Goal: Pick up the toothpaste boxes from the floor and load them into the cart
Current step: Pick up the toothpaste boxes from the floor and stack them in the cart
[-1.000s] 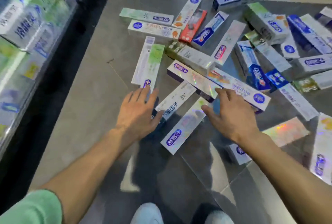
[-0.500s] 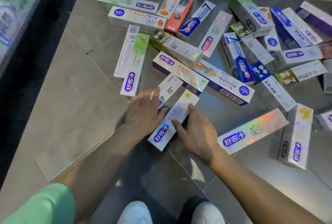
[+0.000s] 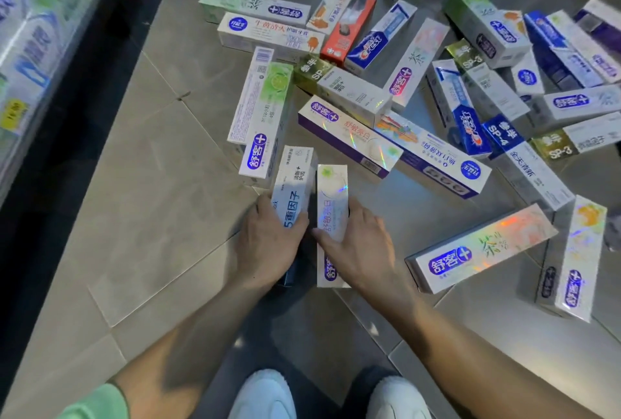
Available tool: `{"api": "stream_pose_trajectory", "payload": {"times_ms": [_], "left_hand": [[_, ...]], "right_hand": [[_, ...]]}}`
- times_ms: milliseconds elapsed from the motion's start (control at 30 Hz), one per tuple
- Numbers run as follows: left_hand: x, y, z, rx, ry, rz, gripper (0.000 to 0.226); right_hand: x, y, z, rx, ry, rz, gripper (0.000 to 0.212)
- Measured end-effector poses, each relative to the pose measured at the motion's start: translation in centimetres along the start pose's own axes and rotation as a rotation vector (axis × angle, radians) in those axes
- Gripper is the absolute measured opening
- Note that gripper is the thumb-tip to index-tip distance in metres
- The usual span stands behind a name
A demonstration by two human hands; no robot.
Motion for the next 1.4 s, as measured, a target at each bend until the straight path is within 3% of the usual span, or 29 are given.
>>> {"api": "stream_pose_trajectory", "payload": {"times_ms": [133, 333, 500, 667, 933, 1100, 1200, 1400], "left_hand": [[1.2, 0.9, 1.6, 0.112, 0.067, -0.031, 0.049], [1.6, 1.7, 1.5, 0.262, 0.067, 0.030, 0.053], [1.8, 3.0, 0.3, 0.438, 0.027, 0.068, 0.050], [2.2, 8.1, -5.1, 0.583, -0.013, 0.043, 0.046], [7.7, 26.7, -22.6, 0.785, -0.142, 0.095, 0.038], [14.3, 42.6, -36.9, 0.959, -0.192, 0.065, 0.049], [19.1, 53.0, -44.8, 1.015, -0.222, 0.002, 0.054], [27.8, 68.7, -56.6, 1.089, -0.274, 0.023, 0.048]], "right_hand": [[0.6, -0.9, 0.1, 0.027, -0.004, -0.052, 0.079], [-0.2, -1.1, -0.1, 0.002, -0.057, -0.024, 0.060], [-0.2, 0.8, -0.2, -0.373, -0.103, -0.015, 0.051], [2.3, 7.9, 3.6, -0.706, -0.015, -0.065, 0.039], [7.5, 29.9, 13.8, -1.033, 0.051, 0.034, 0.062], [14.5, 49.8, 23.3, -1.076, 0.203, 0.075, 0.043], [19.6, 61.6, 28.7, -1.152, 0.259, 0.048, 0.041], [29.0, 79.7, 36.6, -1.206, 0.301, -0.115, 0.051]]}}
Point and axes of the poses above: each hand's wrist, its own x-axis away from the middle knuckle, its own y-axis out of the back of the hand, z = x × y, the point moved 8 cm from there along -x, towards the middle knuckle, and after that the axes turned 4 degrees about -z, right-handed, at the moved point
